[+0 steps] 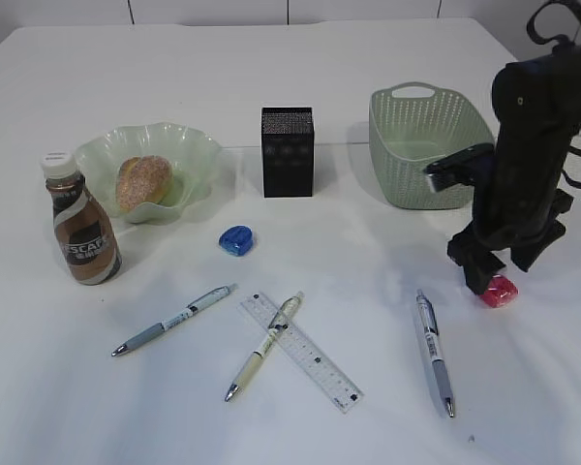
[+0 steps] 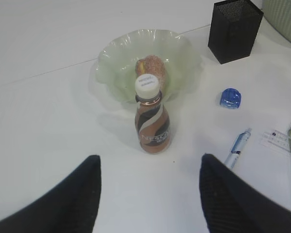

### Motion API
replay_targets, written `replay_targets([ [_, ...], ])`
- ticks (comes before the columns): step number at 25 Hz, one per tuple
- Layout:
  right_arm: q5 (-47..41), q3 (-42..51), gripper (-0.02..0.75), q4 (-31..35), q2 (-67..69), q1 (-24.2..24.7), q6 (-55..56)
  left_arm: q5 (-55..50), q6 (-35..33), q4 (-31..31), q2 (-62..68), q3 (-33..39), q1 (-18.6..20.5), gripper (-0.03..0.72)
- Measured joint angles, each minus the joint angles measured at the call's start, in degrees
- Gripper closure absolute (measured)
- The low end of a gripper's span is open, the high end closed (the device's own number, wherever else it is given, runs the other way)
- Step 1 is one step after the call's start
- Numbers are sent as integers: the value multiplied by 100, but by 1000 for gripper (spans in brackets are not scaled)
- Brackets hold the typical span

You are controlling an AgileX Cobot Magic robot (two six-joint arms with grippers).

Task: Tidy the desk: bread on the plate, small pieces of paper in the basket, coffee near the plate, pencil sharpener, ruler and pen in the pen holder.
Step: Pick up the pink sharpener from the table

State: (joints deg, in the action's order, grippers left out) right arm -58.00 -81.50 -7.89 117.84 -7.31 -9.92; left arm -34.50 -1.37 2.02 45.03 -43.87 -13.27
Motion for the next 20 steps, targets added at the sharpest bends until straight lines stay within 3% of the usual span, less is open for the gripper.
replay_targets([
  [20, 116, 0, 155, -14, 250, 0, -2, 104, 0, 236, 0, 0, 0, 239],
])
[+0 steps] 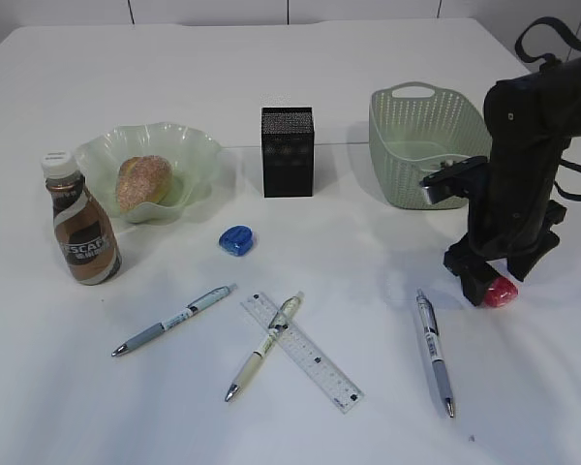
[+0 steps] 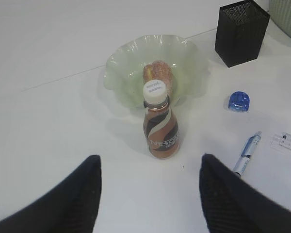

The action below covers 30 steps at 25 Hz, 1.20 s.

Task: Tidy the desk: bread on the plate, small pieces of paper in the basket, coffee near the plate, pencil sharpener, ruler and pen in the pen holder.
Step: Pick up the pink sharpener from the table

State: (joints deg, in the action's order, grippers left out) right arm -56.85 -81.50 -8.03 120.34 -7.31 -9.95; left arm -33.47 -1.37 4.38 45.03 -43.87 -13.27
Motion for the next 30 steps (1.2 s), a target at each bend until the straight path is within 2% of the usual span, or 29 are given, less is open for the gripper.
replay_targets([
  [25, 33, 0, 155, 42, 154, 35, 0, 0, 0, 0, 0, 0, 0, 239],
  [28, 33, 0, 197, 88, 163, 35, 0, 9, 0, 0, 0, 0, 0, 239],
  [30, 33, 0, 262, 138, 176, 35, -10, 12, 0, 0, 0, 0, 0, 239],
])
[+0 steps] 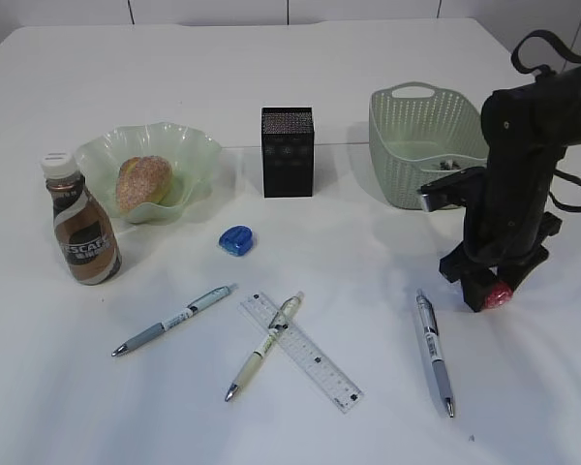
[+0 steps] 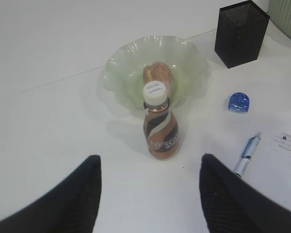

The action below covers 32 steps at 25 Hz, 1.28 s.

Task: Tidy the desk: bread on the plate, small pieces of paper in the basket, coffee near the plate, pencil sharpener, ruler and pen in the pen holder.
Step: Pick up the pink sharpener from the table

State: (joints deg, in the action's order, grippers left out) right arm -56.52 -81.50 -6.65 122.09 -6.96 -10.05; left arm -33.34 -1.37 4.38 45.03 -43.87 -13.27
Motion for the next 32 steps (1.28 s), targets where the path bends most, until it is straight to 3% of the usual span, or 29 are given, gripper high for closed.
replay_targets([
  [4, -92, -34, 361, 128, 52, 0, 0, 13, 0, 0, 0, -9, 0, 239],
  [7, -128, -62, 382, 164, 74, 0, 0, 34, 0, 0, 0, -33, 0, 239],
  [16, -370, -137, 392, 249, 103, 0, 11, 215, 0, 0, 0, -33, 0, 239],
  [22, -1103, -482, 393, 809, 226, 0, 20, 272, 0, 0, 0, -33, 0, 239],
  [31, -1208, -1130, 393, 1338, 263, 0, 33, 281, 0, 0, 0, -33, 0, 239],
  [32, -1222, -1319, 393, 1620, 263, 0, 97, 281, 0, 0, 0, -33, 0, 239],
])
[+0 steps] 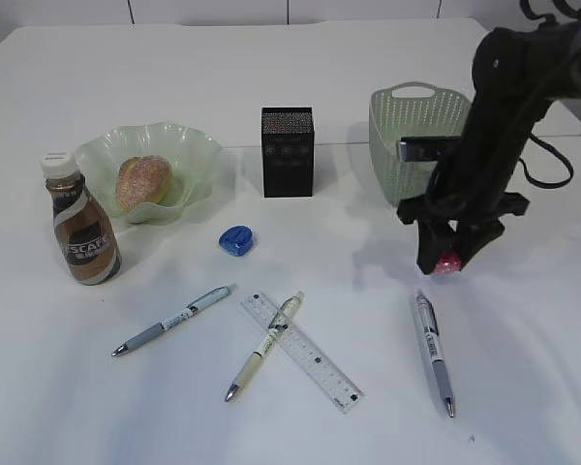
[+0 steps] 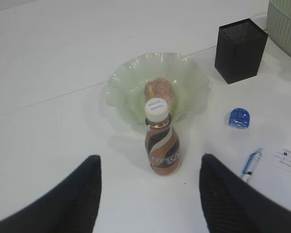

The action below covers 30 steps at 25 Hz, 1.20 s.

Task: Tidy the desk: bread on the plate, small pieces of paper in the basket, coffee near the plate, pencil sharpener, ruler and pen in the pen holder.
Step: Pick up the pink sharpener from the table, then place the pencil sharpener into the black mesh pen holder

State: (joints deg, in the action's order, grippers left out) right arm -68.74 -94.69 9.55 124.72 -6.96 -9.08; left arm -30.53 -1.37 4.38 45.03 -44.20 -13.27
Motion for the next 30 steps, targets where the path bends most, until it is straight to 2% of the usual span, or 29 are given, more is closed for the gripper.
replay_targets([
  [5, -34, -418, 393, 508, 4, -37, 75, 0, 0, 0, 0, 0, 0, 239],
  [11, -67, -994, 393, 562, 13, -262, 98, 4, 0, 0, 0, 0, 0, 239],
  [20, -151, -2628, 393, 386, 13, -601, 98, 96, 0, 0, 0, 0, 0, 239],
  [22, -150, -2762, 393, 371, 13, -612, 98, 117, 0, 0, 0, 0, 0, 239],
  [30, 787, -3041, 393, 421, 71, -625, 74, 130, 0, 0, 0, 0, 0, 239],
])
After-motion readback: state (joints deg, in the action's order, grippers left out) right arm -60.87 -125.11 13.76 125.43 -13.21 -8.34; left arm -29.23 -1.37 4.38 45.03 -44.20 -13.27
